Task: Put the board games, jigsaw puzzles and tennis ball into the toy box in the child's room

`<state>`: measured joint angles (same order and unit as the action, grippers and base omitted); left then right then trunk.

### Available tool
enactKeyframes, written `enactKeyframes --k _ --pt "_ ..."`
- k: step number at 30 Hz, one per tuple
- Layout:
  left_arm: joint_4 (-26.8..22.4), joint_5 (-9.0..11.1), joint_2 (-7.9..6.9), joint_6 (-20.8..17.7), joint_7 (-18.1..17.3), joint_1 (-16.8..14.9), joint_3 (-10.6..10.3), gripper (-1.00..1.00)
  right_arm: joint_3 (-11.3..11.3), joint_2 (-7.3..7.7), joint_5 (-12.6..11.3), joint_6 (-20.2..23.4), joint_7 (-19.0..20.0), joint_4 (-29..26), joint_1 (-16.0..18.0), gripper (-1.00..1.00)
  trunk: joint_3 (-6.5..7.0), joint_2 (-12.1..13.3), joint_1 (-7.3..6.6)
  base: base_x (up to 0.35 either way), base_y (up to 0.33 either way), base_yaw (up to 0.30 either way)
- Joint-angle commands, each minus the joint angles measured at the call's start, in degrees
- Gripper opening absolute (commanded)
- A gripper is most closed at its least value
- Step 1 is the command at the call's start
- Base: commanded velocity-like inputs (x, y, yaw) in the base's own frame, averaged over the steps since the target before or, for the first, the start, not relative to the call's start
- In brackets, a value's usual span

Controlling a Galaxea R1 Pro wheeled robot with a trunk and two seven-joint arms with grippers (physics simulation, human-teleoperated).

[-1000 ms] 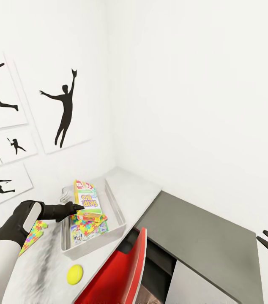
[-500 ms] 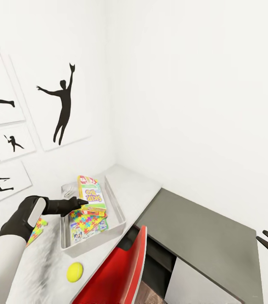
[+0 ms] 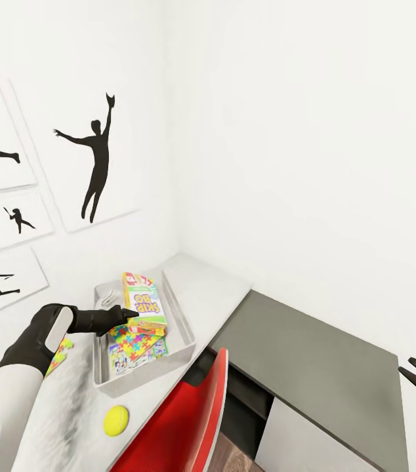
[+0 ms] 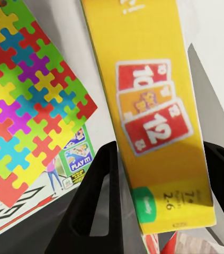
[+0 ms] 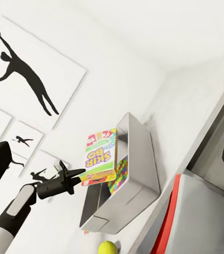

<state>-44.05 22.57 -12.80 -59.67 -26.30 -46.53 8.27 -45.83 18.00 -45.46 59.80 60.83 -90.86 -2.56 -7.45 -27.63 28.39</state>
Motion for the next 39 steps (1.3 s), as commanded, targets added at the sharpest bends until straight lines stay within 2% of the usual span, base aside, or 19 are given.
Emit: enactKeyframes --k 1,15,16,34,39 --pt "0.0 -0.4 0.04 -0.3 -0.5 -0.1 0.2 -1.00 -0.1 0.02 0.1 0.2 0.2 0.0 0.0 1.00 -0.10 -0.1 0.03 0.000 0.000 0.000" --pt "-0.1 -0.5 0.02 -0.3 -0.6 -0.1 0.2 -1.00 0.0 0.01 0.1 0.2 0.2 0.0 0.0 1.00 -0.11 -0.1 0.03 0.000 0.000 0.000" --pt "-0.1 -0.5 0.03 -0.3 -0.6 -0.1 0.2 1.00 0.0 0.01 0.1 0.2 0.2 0.0 0.0 1.00 -0.11 -0.1 0.03 0.000 0.000 0.000" --pt "-0.2 -0.4 -0.40 -0.3 -0.8 0.0 0.2 1.00 0.1 0.01 0.1 0.2 0.2 0.1 0.0 1.00 -0.11 -0.1 0.03 0.000 0.000 0.000" --pt "-2.0 -0.2 -0.67 -0.3 -1.5 0.0 0.2 1.00 0.2 0.01 0.1 0.2 0.2 0.0 0.0 1.00 -0.11 -0.1 0.03 0.000 0.000 0.000"
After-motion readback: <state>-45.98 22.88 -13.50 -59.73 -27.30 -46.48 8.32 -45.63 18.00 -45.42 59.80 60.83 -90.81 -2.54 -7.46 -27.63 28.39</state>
